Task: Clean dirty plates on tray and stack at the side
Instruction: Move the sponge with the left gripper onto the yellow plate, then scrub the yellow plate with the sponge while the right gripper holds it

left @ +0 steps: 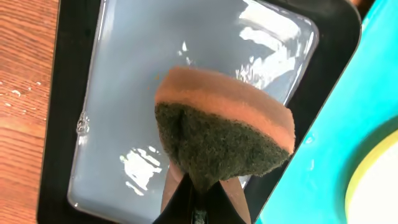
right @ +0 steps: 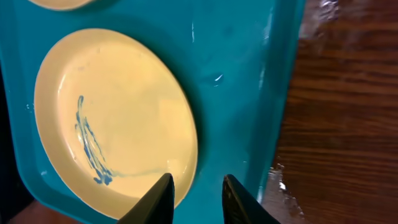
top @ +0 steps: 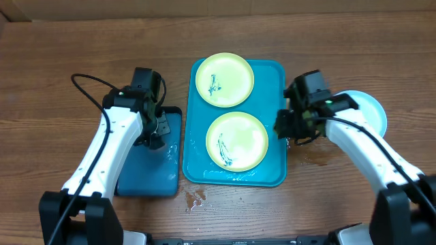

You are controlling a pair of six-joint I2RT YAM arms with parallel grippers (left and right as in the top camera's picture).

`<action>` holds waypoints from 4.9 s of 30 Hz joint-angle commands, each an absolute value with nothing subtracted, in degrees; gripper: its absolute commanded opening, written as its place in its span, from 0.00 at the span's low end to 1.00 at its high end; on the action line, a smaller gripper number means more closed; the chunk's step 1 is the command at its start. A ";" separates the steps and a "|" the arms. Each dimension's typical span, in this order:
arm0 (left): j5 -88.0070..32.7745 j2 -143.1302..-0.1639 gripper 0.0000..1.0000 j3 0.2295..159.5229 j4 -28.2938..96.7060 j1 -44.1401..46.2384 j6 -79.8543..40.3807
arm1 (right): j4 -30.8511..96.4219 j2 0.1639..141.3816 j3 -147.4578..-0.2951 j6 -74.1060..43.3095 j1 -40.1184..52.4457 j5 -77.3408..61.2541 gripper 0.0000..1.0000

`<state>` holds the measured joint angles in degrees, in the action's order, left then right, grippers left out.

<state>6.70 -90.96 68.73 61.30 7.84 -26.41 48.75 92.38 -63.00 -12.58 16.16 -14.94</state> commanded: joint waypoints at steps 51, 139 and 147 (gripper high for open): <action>0.32 -116.46 0.04 77.45 45.58 29.15 -39.88 | 40.86 105.58 -59.20 -16.93 19.62 -14.41 0.04; 15.49 -123.52 0.04 87.29 63.20 28.99 -36.53 | 39.29 105.56 -59.24 -33.76 15.57 -15.09 0.04; -20.53 -123.57 0.04 86.06 48.97 29.02 -30.61 | 40.82 105.56 -59.24 -21.02 16.71 -15.03 0.04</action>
<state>-4.67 -121.40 88.05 53.82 28.16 -33.39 40.14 105.06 -59.68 -27.51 16.86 -19.73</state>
